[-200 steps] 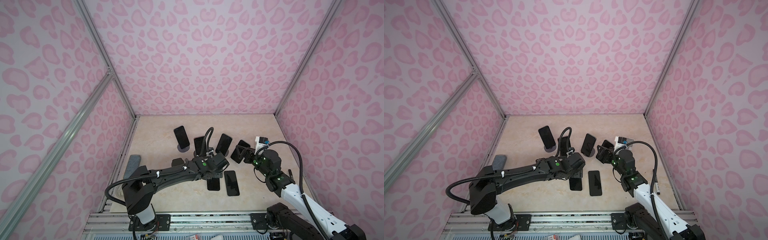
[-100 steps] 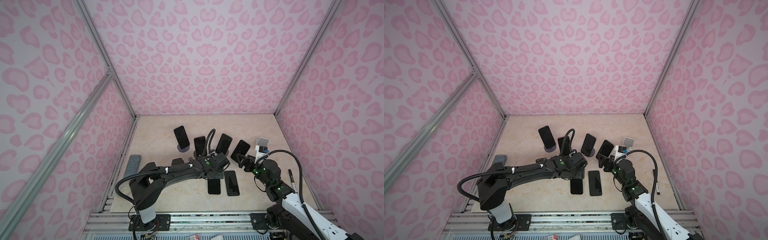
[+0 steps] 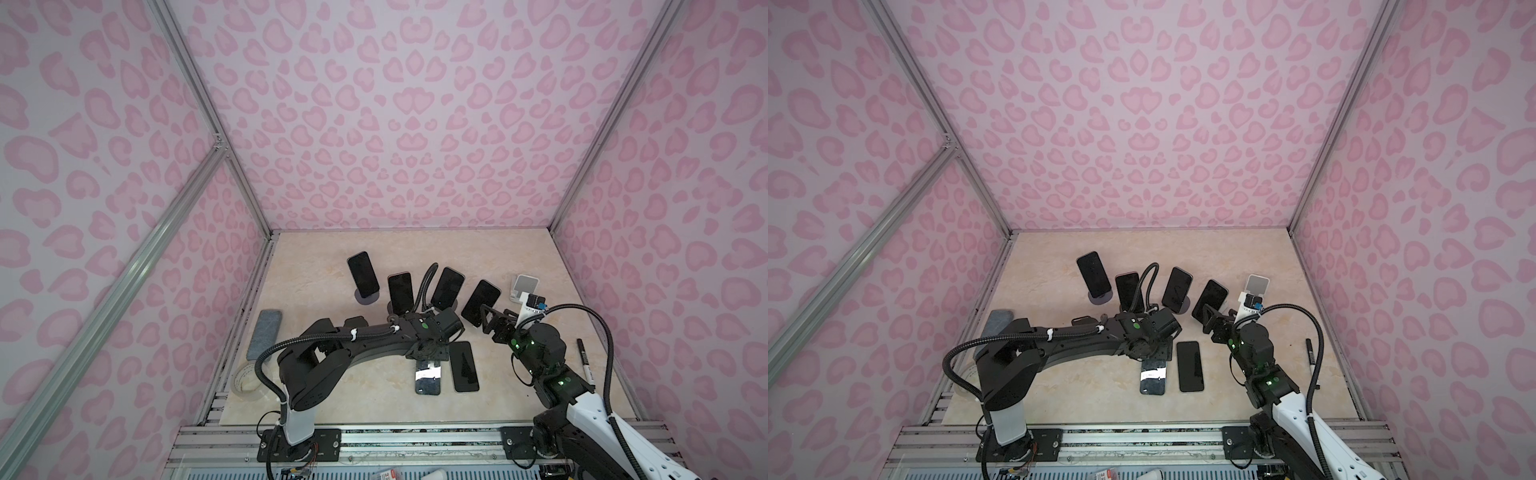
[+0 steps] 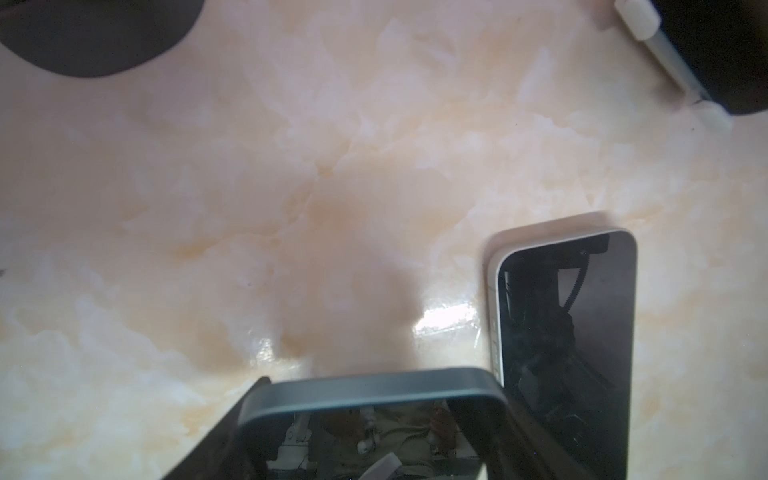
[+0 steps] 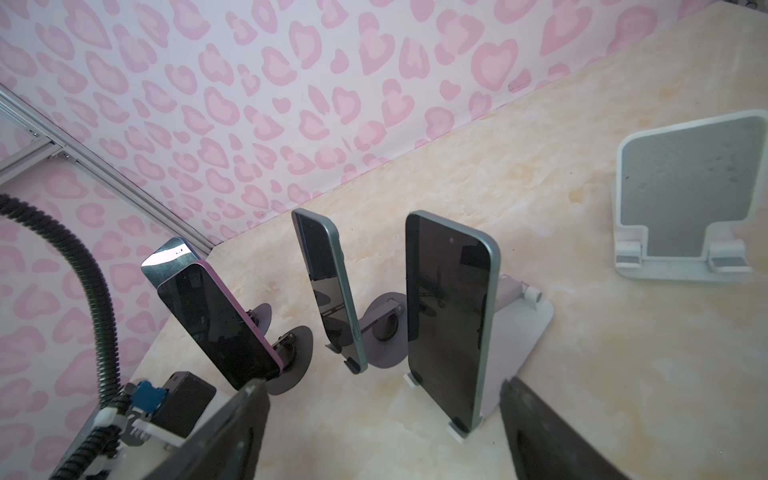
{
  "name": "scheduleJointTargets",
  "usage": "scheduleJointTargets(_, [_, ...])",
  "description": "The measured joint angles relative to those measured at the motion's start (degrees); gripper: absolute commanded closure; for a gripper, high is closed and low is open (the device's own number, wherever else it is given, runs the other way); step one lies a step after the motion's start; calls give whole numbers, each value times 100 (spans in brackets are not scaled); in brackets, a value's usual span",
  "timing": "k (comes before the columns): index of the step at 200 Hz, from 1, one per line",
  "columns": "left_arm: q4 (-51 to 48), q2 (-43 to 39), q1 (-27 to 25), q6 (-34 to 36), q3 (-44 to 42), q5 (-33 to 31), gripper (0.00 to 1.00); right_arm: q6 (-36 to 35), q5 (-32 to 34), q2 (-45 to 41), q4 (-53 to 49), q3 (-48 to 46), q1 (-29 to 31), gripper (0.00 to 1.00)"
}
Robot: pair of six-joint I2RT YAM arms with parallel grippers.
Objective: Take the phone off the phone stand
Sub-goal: 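Lower the phone flat beside the first flat phone and open the left gripper, then raise the left gripper back over the emptied dark stand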
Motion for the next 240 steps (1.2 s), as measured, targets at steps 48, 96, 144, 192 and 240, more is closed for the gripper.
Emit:
scheduleJointTargets(48, [7,236,0,-61,188,55,42,0,66,-4,-4,0,0,11])
scheduleJointTargets(96, [42,404,0,-229,188,201,40,0,85,-31,-46,0,0,11])
scheduleJointTargets(144, [151,511,63,-302,188,361,39,0,83,76,-46,0,0,12])
scheduleJointTargets(192, [221,557,127,-341,234,393,34,0,81,22,-44,0,0,12])
scheduleJointTargets(240, [229,601,131,-350,273,402,31,-2,81,90,-46,0,0,12])
